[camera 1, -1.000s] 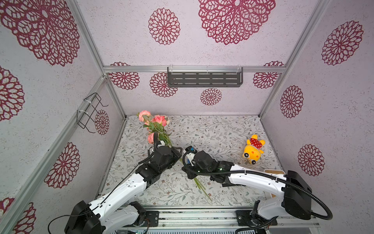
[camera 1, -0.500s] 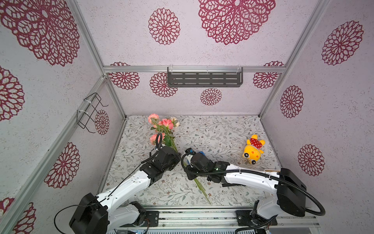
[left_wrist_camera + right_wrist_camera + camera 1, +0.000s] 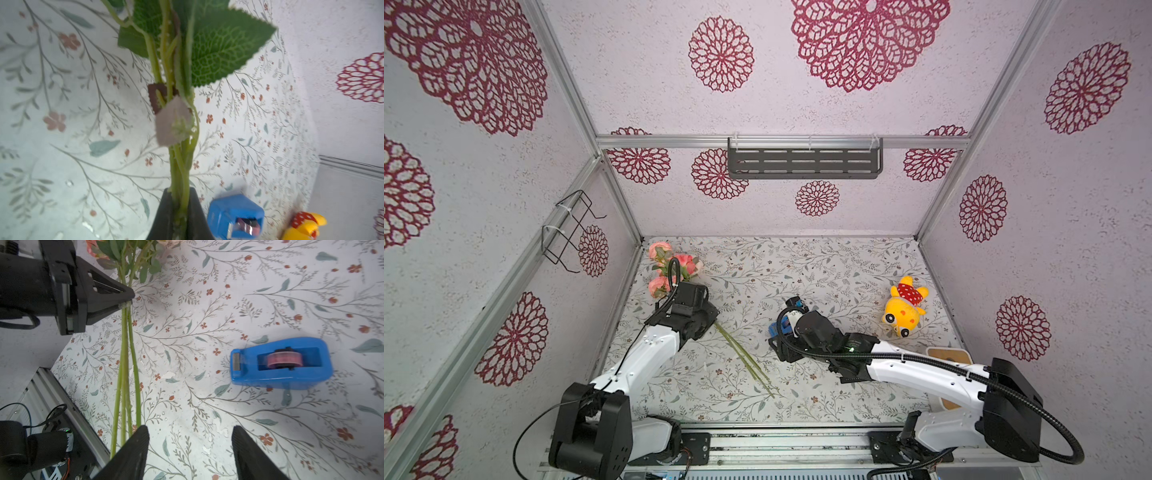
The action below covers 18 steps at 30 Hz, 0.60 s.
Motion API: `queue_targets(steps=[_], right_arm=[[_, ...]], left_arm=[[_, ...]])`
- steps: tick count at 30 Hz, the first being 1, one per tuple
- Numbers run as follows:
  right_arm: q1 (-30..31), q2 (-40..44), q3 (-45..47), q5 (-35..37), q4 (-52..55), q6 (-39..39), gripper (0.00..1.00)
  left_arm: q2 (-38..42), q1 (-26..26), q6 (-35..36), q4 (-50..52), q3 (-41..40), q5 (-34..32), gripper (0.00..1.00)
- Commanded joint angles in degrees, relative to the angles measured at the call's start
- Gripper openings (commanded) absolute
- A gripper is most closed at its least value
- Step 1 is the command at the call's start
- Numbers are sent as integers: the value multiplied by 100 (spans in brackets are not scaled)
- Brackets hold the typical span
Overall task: Wrap bouquets with tape
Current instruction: Place the wrapped bouquet at the center of the board.
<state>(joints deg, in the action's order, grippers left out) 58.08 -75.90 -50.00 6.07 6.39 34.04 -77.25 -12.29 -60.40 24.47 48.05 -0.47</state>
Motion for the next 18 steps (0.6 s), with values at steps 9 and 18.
queue_targets(steps=[9,18], right_arm=[[-418,947,626,235,236,153,67],[-636,1347,845,302,407,134,67]], left_arm=[[-2087,195,2095,1448,1880,-364,0],[-3110,409,1901,1545,2347,-607,4]])
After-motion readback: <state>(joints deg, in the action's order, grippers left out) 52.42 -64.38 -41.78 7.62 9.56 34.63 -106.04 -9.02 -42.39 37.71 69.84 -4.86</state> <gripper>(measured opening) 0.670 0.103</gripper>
